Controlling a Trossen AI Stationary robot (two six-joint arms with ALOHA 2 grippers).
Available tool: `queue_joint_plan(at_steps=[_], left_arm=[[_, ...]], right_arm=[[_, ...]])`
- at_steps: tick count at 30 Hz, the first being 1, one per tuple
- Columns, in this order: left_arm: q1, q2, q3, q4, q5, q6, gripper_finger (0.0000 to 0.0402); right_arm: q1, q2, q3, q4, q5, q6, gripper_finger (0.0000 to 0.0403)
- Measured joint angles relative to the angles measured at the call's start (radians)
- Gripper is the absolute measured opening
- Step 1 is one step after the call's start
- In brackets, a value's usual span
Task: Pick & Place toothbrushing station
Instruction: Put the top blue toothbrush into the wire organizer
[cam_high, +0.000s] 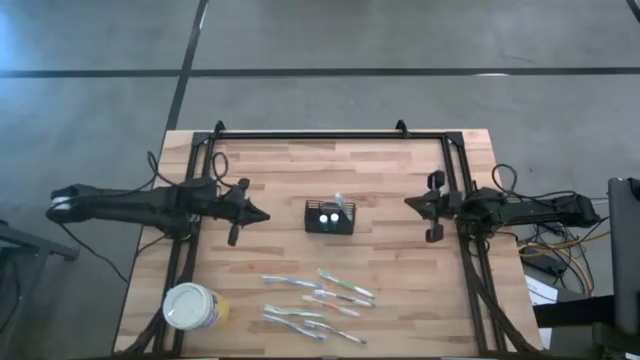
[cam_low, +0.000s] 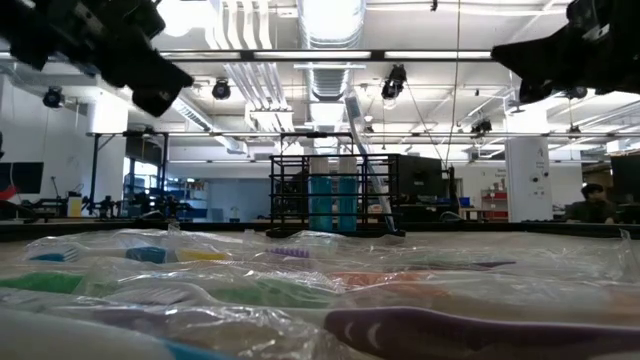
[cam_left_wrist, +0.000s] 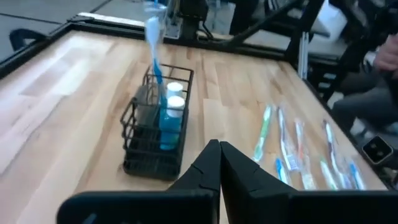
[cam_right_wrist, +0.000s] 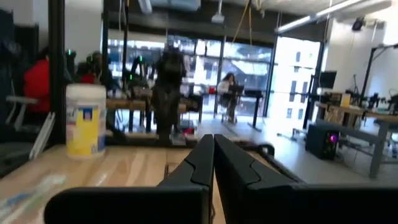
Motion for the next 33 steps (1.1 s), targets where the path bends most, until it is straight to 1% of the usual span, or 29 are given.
queue_joint_plan(at_steps=[3, 5, 7, 9, 11, 15, 19, 22, 26, 30, 33], left_arm=[[-0.07, 0.092, 0.1, -0.13, -0.078, 0.003, 0.0003], [-0.117, 0.163, 0.167, -0.225, -0.163, -0.009, 0.0005], [-0.161, 0.241, 0.235, -0.327, -0.235, -0.049, 0.0013], [-0.194, 0.325, 0.3, -0.415, -0.268, -0.109, 0.0031], [-0.223, 0.412, 0.355, -0.482, -0.267, -0.162, 0.0055], [-0.295, 0.575, 0.427, -0.53, -0.242, -0.23, 0.0116], [-0.363, 0.707, 0.47, -0.533, -0.143, -0.235, 0.0178], [-0.415, 0.779, 0.499, -0.536, -0.081, -0.209, 0.0211], [-0.471, 0.837, 0.535, -0.529, -0.064, -0.202, 0.023], [-0.481, 0.885, 0.542, -0.509, -0.096, -0.234, 0.0229], [-0.48, 0.921, 0.541, -0.518, -0.139, -0.262, 0.0227]], right_arm=[[0.0, 0.015, 0.0, -0.004, 0.0, -0.002, 0.0008], [0.0, 0.024, 0.0, -0.003, 0.001, -0.017, 0.0008], [0.0, 0.026, 0.0, 0.002, 0.003, -0.035, 0.0008], [0.0, 0.026, 0.0, 0.005, 0.003, -0.043, 0.0008], [0.0, 0.026, 0.0, 0.006, 0.003, -0.06, 0.0008], [0.0, 0.026, 0.0, 0.009, 0.003, -0.079, 0.0008], [0.0, 0.026, 0.0, 0.017, 0.003, -0.083, 0.0008], [0.0, 0.027, 0.0, 0.036, 0.003, -0.083, 0.0008], [0.0, 0.028, 0.0, 0.05, 0.003, -0.081, 0.0008], [0.0, 0.028, 0.0, 0.056, 0.003, -0.08, 0.0008], [0.0, 0.028, 0.0, 0.056, 0.003, -0.075, 0.0008]])
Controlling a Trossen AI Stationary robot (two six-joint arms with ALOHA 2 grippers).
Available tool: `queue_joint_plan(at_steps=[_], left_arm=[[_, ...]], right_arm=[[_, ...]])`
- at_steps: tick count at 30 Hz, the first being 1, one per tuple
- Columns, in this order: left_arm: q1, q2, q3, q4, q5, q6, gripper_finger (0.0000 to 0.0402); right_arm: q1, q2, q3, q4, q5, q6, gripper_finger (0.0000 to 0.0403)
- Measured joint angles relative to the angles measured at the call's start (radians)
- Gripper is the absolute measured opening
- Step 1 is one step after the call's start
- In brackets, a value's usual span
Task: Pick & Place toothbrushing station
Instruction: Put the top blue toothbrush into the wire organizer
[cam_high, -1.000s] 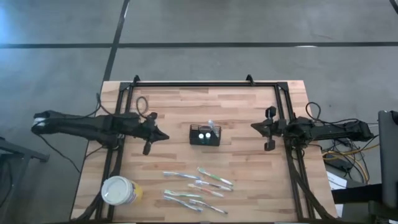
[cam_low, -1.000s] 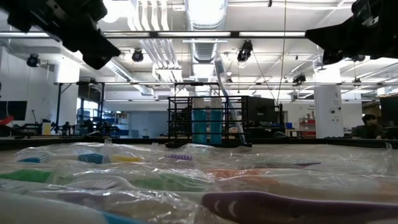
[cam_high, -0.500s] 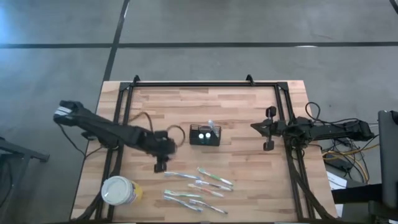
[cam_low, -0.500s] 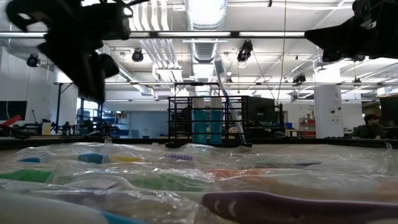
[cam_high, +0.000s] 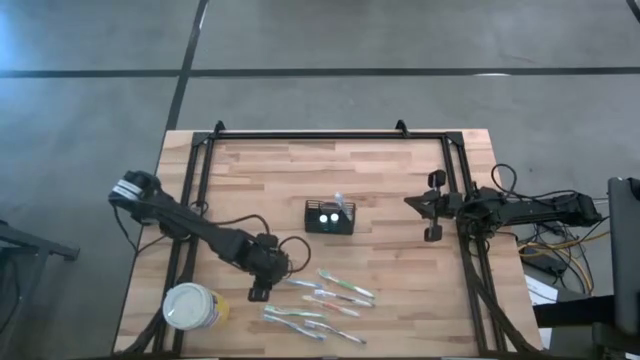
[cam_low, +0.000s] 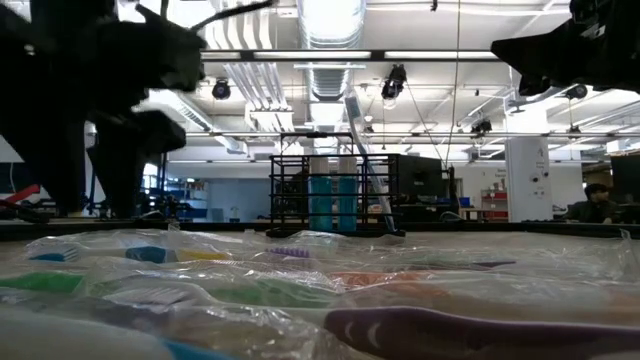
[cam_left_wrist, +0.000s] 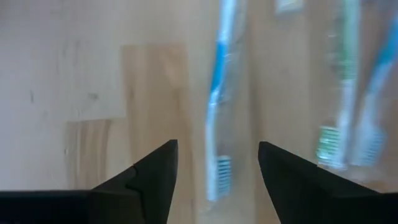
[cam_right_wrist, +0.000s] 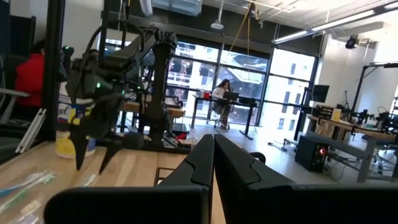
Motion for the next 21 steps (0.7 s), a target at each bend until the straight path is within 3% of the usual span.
queue_joint_plan(at_steps=[7, 15, 21], left_arm=[[0.002, 0.062, -0.003, 0.003, 0.058, -0.007, 0.0227], [0.008, 0.1, -0.009, 0.011, 0.01, -0.008, 0.022], [0.014, 0.104, -0.012, 0.009, -0.006, -0.008, 0.0158]], right_arm=[[0.0, 0.001, 0.0, 0.0, 0.0, 0.006, 0.0009], [0.0, 0.002, 0.0, 0.0, 0.0, 0.006, 0.0009], [0.0, 0.002, 0.0, 0.0, 0.0, 0.01, 0.0009]])
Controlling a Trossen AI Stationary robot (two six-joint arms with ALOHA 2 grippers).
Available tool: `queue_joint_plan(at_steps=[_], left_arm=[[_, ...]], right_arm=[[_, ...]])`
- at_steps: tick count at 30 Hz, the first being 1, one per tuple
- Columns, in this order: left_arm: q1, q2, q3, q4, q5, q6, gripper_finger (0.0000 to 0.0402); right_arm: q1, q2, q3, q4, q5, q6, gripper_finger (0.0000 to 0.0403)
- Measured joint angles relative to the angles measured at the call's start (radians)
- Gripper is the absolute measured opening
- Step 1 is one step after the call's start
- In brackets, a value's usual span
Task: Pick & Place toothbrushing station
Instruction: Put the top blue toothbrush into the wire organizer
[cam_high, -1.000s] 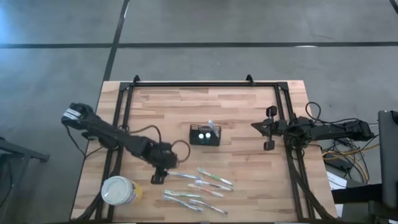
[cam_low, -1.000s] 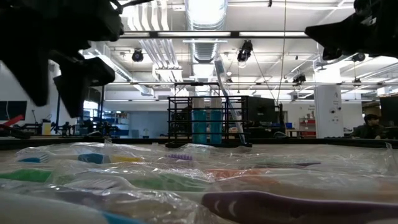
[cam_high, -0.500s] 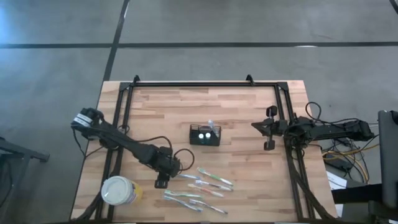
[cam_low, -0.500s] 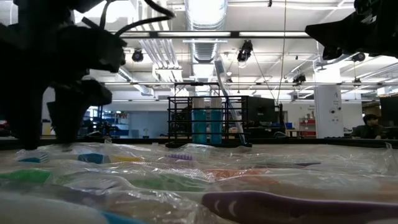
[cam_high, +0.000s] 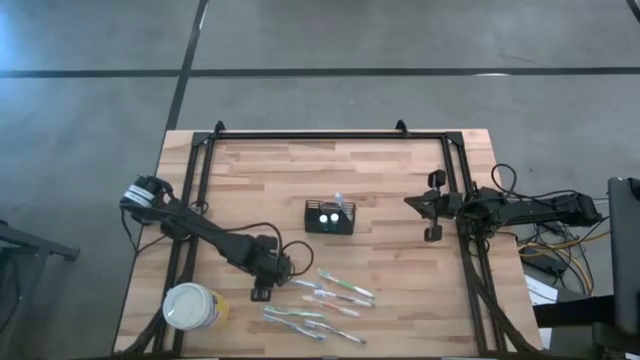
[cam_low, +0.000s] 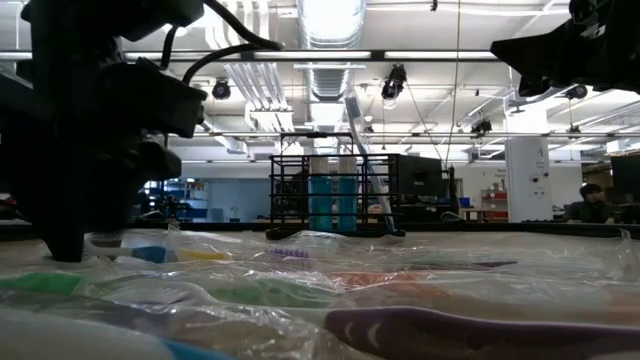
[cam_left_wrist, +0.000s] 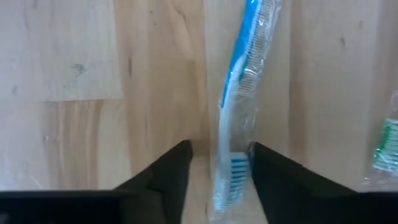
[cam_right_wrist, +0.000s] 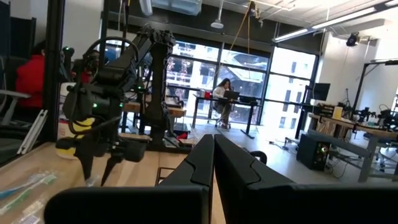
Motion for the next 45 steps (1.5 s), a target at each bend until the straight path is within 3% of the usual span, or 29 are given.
queue_joint_plan(at_steps=[7, 11, 15, 19, 25, 28, 32, 40, 45], left_arm=[[0.001, -0.013, -0.002, -0.011, -0.013, 0.045, 0.0025], [0.001, -0.05, 0.002, -0.076, -0.022, 0.061, 0.0024], [0.0, -0.097, 0.066, -0.245, -0.103, 0.063, 0.0038], [0.0, -0.14, 0.178, -0.442, -0.266, 0.079, 0.0022], [0.001, -0.176, 0.424, -0.742, -0.609, 0.117, 0.0015], [0.007, -0.17, 0.557, -0.875, -0.773, 0.195, 0.0016], [0.038, -0.155, 0.673, -0.918, -0.956, 0.358, 0.0017], [0.113, -0.123, 0.655, -0.921, -1.244, 0.73, 0.0017], [0.136, -0.09, 0.589, -0.909, -1.363, 0.884, 0.0017]], right_arm=[[0.0, 0.0, 0.0, 0.0, 0.0, 0.001, 0.0009], [0.0, 0.0, 0.0, 0.0, 0.0, 0.001, 0.0009], [0.0, 0.0, 0.0, 0.0, 0.0, 0.0, 0.0009], [0.0, 0.0, 0.0, 0.0, 0.0, 0.001, 0.0009], [0.0, 0.0, 0.0, 0.0, 0.0, 0.004, 0.0009], [0.0, 0.0, 0.0, 0.001, 0.0, 0.004, 0.0009], [0.0, 0.0, 0.0, 0.003, 0.0, 0.003, 0.0008], [0.0, 0.0, 0.0, 0.003, 0.0, 0.0, 0.0008], [0.0, 0.0, 0.0, 0.002, 0.0, -0.003, 0.0008]])
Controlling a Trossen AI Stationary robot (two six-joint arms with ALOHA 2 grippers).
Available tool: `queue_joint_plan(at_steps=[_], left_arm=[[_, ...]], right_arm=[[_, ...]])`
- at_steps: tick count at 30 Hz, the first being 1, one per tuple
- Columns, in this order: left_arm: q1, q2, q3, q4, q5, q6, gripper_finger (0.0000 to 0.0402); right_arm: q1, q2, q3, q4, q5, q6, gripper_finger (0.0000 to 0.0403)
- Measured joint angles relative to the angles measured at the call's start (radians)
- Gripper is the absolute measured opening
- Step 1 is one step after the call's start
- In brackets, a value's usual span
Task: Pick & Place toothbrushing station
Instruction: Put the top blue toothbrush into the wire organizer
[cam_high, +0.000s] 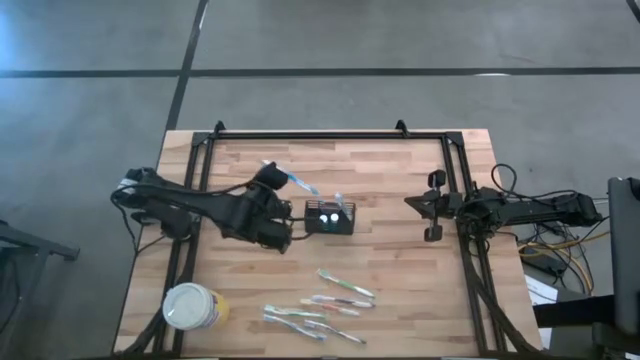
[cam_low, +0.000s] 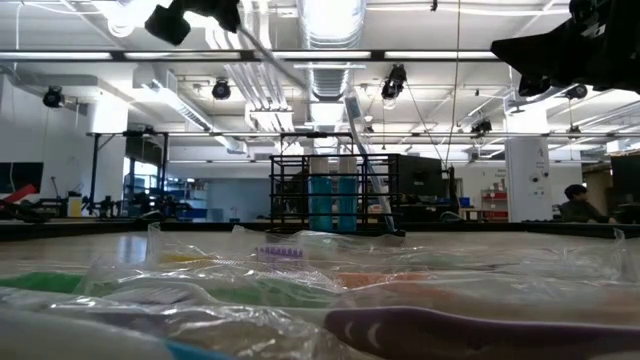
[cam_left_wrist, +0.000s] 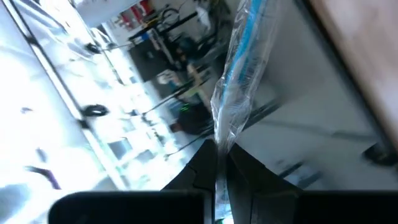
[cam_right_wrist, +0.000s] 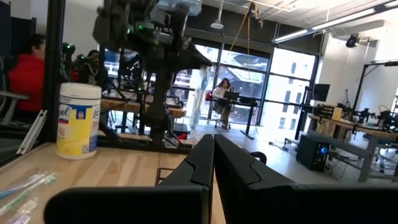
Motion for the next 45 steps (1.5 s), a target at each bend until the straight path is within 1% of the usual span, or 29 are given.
queue_joint_plan(at_steps=[4, 10, 17, 22, 29, 33, 45], left_arm=[[0.002, 0.024, -0.05, 0.016, -0.017, 0.075, 0.0017], [0.004, 0.062, -0.084, 0.053, -0.011, 0.116, 0.0017], [0.008, 0.109, -0.086, 0.104, 0.004, 0.177, 0.0017], [0.016, 0.145, -0.086, 0.138, 0.004, 0.264, 0.0017], [0.045, 0.175, -0.086, 0.251, 0.005, 0.382, 0.0017], [0.055, 0.187, -0.086, 0.297, 0.024, 0.437, 0.0017], [0.056, 0.252, -0.086, 0.336, 0.053, 0.501, 0.0027]], right_arm=[[0.0, 0.0, 0.0, -0.001, 0.0, 0.0, 0.0008], [0.0, 0.0, 0.0, -0.002, 0.0, 0.0, 0.0008], [0.0, 0.0, 0.0, -0.002, 0.0, 0.0, 0.0008], [0.0, 0.0, 0.0, -0.002, 0.0, 0.003, 0.0008], [0.0, 0.0, 0.0, -0.003, 0.0, 0.003, 0.0008], [0.0, 0.0, 0.0, -0.003, 0.0, -0.001, 0.0008], [0.0, 0.0, 0.0, -0.005, 0.0, -0.003, 0.0008]])
